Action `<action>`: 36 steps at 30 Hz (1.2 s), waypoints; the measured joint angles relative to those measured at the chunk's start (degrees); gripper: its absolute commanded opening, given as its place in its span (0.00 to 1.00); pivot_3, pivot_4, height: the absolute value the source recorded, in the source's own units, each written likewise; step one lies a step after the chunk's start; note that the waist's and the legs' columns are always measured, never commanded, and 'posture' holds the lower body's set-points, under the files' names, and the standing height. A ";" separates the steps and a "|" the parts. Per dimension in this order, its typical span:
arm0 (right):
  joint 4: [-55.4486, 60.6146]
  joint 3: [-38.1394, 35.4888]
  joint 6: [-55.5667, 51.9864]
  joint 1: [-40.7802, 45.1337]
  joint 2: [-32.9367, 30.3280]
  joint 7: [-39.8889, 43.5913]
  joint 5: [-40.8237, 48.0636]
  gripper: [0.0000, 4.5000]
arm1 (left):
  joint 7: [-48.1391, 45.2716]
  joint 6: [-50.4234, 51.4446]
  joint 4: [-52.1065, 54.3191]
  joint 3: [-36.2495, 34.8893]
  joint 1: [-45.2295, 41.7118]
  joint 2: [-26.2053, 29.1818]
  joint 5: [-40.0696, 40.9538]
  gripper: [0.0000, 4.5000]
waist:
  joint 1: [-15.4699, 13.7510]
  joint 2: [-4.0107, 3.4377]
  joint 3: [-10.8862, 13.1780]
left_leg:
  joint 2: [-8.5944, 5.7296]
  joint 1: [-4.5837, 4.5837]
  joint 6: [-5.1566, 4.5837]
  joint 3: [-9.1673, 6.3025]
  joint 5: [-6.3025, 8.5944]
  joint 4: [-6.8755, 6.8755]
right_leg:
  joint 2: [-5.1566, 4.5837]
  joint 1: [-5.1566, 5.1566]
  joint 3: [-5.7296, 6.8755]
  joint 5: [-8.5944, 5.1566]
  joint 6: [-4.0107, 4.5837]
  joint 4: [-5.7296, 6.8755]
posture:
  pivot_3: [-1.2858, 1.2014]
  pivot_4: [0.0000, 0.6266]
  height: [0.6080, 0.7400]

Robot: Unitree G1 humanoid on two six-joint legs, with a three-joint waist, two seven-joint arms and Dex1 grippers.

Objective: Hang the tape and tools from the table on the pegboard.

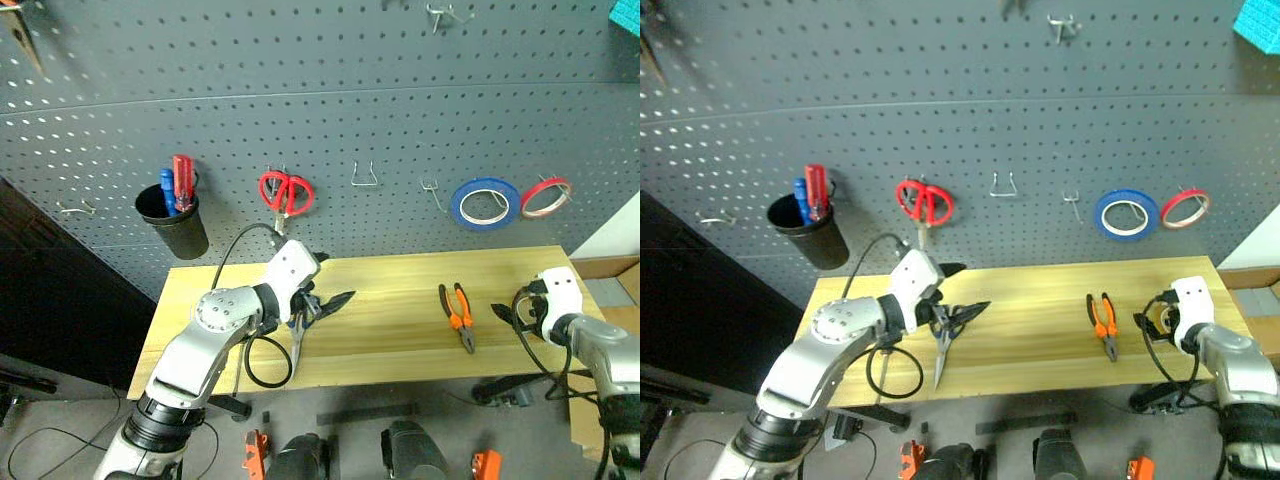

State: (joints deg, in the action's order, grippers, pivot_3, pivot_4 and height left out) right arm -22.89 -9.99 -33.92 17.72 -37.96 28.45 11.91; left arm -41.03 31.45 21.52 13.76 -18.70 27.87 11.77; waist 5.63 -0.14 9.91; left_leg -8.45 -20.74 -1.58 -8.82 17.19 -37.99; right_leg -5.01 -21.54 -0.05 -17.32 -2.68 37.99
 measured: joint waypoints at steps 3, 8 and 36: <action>-9.87 0.51 1.86 6.70 -0.02 -0.99 -2.31 1.00 | -2.37 1.77 0.87 2.27 -2.48 -0.53 1.50 0.95 | -0.07 0.18 0.80 | 0.01 -0.13 -0.07 0.21 0.04 0.03 | 0.00 -0.21 -0.17 0.02 -0.03 0.01 | 0.43 0.42 1.00; -27.27 2.39 6.65 15.13 0.21 -1.07 -5.93 1.00 | -3.49 3.61 1.02 4.21 -4.56 -1.14 1.91 0.95 | -0.17 0.41 2.26 | 0.03 -0.15 -0.10 0.49 0.06 0.05 | 0.02 -0.35 -0.41 0.04 -0.06 0.03 | 0.44 0.43 1.00; -44.22 3.67 16.00 20.74 1.73 2.65 -9.43 0.03 | -8.76 4.14 2.10 1.60 -4.00 2.66 7.47 0.96 | -0.20 1.03 3.26 | 0.16 -0.18 -0.20 1.11 0.12 -0.04 | 0.08 -0.64 -0.82 0.19 -0.32 0.08 | 0.44 0.39 1.00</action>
State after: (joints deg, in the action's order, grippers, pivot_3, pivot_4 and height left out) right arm -67.11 -6.32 -17.92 38.46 -36.23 31.10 2.48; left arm -49.79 35.60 23.62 15.36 -22.70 30.53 19.24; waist 5.43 0.89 13.17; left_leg -8.28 -20.92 -1.78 -7.71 17.31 -38.03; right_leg -4.93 -22.18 -0.87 -17.12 -3.01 38.06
